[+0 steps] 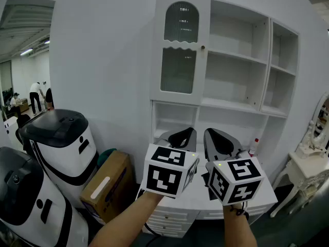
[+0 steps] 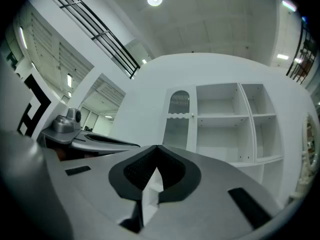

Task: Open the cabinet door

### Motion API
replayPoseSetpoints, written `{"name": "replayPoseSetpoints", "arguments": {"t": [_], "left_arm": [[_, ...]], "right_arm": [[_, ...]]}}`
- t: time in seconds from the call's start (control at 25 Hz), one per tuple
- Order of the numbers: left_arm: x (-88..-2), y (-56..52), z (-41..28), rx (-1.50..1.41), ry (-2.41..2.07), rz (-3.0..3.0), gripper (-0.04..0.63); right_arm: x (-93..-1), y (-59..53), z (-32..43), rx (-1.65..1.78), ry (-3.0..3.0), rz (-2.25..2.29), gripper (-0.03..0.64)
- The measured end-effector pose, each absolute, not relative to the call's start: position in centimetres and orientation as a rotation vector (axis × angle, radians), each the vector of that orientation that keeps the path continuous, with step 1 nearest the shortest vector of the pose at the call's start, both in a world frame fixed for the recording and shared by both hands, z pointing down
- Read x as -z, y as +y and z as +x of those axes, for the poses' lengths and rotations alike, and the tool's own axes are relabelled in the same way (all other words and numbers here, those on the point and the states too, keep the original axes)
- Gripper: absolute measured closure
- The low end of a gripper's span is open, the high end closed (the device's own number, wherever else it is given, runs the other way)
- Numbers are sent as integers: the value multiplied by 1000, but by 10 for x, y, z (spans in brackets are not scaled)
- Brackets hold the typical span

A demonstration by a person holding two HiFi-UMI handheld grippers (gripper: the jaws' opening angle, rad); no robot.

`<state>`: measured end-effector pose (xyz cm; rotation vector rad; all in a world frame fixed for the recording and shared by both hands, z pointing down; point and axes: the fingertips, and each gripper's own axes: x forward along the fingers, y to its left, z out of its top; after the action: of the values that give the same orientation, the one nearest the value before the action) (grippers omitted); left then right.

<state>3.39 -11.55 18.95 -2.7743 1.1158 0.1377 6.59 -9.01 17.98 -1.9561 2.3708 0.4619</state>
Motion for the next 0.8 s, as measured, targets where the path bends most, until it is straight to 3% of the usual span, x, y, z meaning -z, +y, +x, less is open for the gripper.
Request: {"name": "replayPoseSetpoints", "arguments": {"t": [0.8], "left_arm": [[-194, -146, 18, -125, 1034, -2821, 583]], "right_arm": [[-186, -115, 52, -445, 2308, -2035, 597]]}}
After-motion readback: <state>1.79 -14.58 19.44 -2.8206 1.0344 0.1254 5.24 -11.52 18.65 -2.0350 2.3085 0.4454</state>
